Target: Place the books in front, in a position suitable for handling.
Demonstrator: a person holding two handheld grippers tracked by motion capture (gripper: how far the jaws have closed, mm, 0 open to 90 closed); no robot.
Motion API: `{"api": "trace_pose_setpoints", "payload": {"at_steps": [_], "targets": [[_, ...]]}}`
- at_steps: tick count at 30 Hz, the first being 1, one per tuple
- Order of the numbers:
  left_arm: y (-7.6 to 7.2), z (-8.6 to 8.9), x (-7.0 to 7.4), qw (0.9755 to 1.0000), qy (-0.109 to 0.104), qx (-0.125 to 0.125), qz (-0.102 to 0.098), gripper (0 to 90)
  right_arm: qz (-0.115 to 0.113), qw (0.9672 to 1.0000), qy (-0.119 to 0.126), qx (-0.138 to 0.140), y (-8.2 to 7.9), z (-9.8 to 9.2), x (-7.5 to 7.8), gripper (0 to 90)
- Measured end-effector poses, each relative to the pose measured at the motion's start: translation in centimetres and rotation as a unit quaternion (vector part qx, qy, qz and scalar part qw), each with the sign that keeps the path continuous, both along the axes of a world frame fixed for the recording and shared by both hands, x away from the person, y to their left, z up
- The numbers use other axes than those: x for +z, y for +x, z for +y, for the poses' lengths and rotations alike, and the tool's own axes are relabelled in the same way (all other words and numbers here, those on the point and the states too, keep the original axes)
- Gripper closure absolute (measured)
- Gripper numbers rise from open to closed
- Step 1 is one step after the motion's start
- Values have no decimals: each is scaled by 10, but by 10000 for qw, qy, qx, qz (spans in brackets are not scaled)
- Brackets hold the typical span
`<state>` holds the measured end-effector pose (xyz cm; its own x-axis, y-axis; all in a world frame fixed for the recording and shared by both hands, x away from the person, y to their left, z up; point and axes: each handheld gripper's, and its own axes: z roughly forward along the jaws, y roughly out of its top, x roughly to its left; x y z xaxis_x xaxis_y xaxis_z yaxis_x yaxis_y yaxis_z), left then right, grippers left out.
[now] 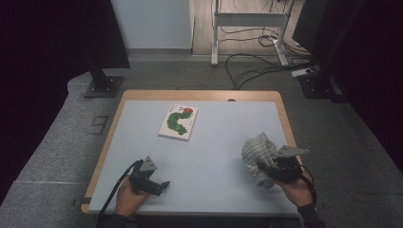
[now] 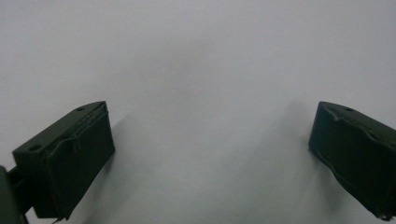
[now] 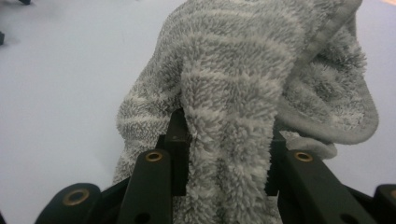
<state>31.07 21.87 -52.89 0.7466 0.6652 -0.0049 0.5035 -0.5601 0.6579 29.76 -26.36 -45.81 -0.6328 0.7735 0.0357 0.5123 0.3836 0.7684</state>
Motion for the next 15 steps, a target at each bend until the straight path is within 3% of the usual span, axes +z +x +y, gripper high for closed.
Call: {"api": "trace_pose_setpoints", "payload": {"at_steps": [15], "targets": [[0, 0, 0, 10000, -1, 1, 1, 0, 65, 9996, -225, -177, -16, -6, -29, 645]]}}
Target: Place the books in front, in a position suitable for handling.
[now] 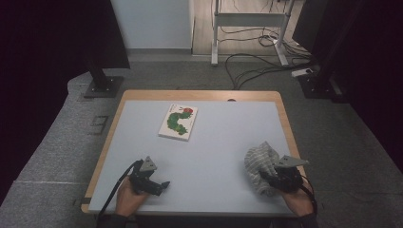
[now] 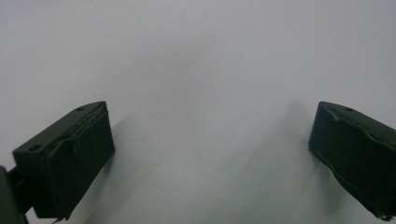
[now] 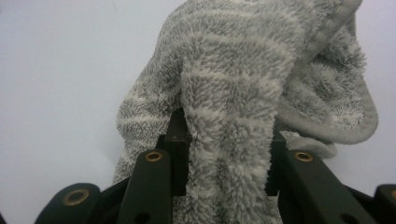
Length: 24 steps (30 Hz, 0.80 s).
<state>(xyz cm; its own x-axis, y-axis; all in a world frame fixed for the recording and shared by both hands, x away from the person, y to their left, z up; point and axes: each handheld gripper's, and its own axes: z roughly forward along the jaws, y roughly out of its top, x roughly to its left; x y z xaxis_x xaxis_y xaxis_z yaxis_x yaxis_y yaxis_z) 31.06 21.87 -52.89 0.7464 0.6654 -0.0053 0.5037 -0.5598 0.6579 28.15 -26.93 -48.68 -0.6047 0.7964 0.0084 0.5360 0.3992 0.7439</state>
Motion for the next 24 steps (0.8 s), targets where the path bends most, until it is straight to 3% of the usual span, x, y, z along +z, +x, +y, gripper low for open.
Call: {"api": "trace_pose_setpoints", "payload": {"at_steps": [7, 13, 17, 24], "targets": [[0, 0, 0, 10000, -1, 2, 6, 0, 103, 9998, -134, -91, 0, -1, -17, 630], [0, 0, 0, 10000, 1, -2, 11, 0, 127, 9998, -74, -156, 2, -3, -23, 598], [0, 0, 0, 10000, 0, -2, 16, 0, 104, 9997, -87, -185, 3, -2, -22, 520], [0, 0, 0, 10000, -13, 17, 27, 0, -49, 9995, -46, -302, 3, -4, -15, 308]]}}
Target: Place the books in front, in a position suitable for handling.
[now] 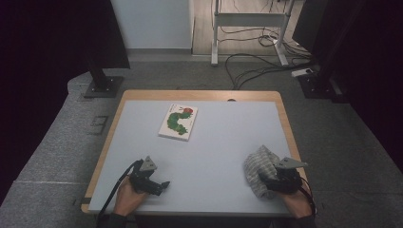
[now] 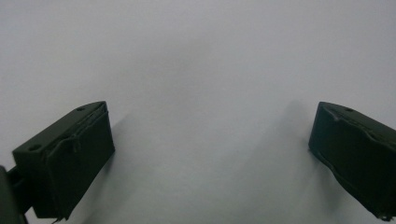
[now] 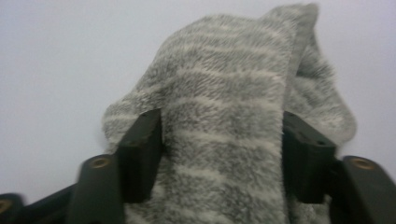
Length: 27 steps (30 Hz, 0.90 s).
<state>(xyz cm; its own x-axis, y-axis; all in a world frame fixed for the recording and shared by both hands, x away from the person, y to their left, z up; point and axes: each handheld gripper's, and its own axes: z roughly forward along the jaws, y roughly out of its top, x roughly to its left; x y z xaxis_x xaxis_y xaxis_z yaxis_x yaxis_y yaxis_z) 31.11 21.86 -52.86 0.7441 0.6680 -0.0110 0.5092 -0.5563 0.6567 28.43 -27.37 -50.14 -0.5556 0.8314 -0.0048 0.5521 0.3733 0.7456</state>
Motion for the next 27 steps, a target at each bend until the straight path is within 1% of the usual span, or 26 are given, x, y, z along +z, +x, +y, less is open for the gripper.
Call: {"api": "trace_pose_setpoints", "payload": {"at_steps": [2, 4, 5, 6, 7, 8, 9, 12, 13, 14, 15, 16, 17, 19, 20, 22, 24, 25, 27], "targets": [[0, 0, 0, 10000, -5, 6, 2, 0, -40, 10000, -1, -17, 0, -1, 3, 263], [1, 1, 1, 10000, -65, 17, 40, 0, -119, 9999, -12, -61, 0, -1, 6, 207], [1, 1, 1, 10000, -65, 17, 40, 0, -123, 9999, -24, -65, 0, -1, 7, 194], [1, 1, 1, 10000, -76, 43, 21, 0, -123, 9999, -24, -65, 0, -1, 7, 194], [1, 2, 2, 10000, -80, 59, -6, 0, -185, 9998, -7, -73, 0, -2, 10, 155], [1, 3, 3, 9999, -108, 82, -32, 0, -185, 9998, -7, -73, 0, -2, 10, 155], [2, 4, 4, 9999, -123, 104, -55, 0, -235, 9997, 18, -78, 0, -1, 13, 129], [4, 8, 8, 9996, -192, 155, -115, 0, -286, 9996, 47, -72, 1, 0, 16, 127], [6, 11, 10, 9995, -203, 197, -162, 0, -305, 9995, 38, -62, 2, 3, 20, 111], [6, 11, 10, 9995, -203, 197, -162, 0, -320, 9995, 49, -56, 2, 4, 21, 86], [9, 14, 13, 9992, -246, 239, -215, 0, -330, 9994, 51, -30, 2, 6, 22, 57], [9, 14, 13, 9992, -246, 239, -215, 0, -330, 9994, 51, -30, 2, 6, 22, 57], [11, 16, 14, 9990, -281, 248, -226, 0, -355, 9993, 72, -35, 3, 8, 23, 35], [15, 18, 17, 9991, -268, 261, -208, 0, -380, 9992, 89, 15, 5, 13, 26, 0], [17, 18, 18, 9991, -274, 257, -214, 0, -398, 9992, 102, 19, 6, 16, 27, 0], [21, 20, 20, 9993, -250, 241, -159, 0, -420, 9990, 140, 97, 8, 22, 29, 0], [26, 20, 23, 9996, -160, 188, -170, 0, -443, 9988, 144, 151, 10, 27, 30, 0], [28, 20, 25, 9995, -163, 161, -193, 0, -458, 9987, 150, 184, 11, 31, 31, 0], [31, 21, 29, 9994, -233, 75, -228, 0, -480, 9985, 156, 226, 13, 36, 33, 0]]}}
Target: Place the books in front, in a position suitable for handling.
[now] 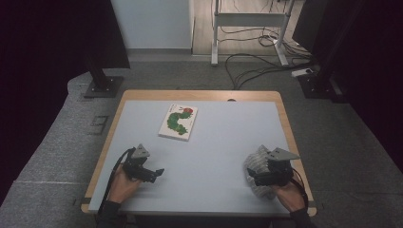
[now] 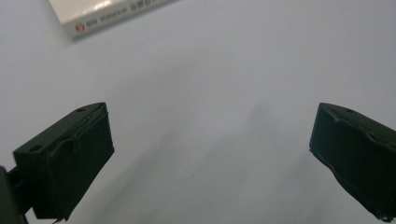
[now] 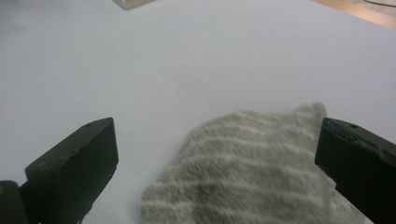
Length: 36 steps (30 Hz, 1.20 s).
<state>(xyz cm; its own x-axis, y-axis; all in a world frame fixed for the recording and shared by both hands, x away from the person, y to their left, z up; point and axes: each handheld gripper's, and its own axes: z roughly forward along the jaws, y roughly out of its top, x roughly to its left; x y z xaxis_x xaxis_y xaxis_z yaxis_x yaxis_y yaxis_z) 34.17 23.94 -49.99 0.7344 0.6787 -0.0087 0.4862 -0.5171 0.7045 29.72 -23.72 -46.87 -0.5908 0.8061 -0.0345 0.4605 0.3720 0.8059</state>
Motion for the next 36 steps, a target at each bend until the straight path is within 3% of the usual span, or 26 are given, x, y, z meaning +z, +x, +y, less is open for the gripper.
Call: {"api": "trace_pose_setpoints", "payload": {"at_steps": [7, 9, 12, 21, 27, 36], "targets": [[16, 0, 12, 10000, -12, -22, -2, 0, -3, 9998, 21, 213, 10, 22, 5, 0], [21, 2, 15, 9999, -100, 3, -15, 0, -9, 9997, 20, 248, 11, 25, 6, 0], [29, 3, 18, 10000, -26, 35, -25, 0, -35, 9994, 21, 338, 16, 35, 6, 0], [53, 9, 26, 9995, -294, -51, 117, 0, -5, 9982, 2, 604, 32, 67, 5, 0], [69, 6, 33, 9998, -125, -113, 100, 0, -28, 9966, -40, 823, 46, 93, 3, 0], [98, -4, 31, 9992, 359, -182, 83, 0, -97, 9968, -6, 795, 66, 113, -4, 0]]}}
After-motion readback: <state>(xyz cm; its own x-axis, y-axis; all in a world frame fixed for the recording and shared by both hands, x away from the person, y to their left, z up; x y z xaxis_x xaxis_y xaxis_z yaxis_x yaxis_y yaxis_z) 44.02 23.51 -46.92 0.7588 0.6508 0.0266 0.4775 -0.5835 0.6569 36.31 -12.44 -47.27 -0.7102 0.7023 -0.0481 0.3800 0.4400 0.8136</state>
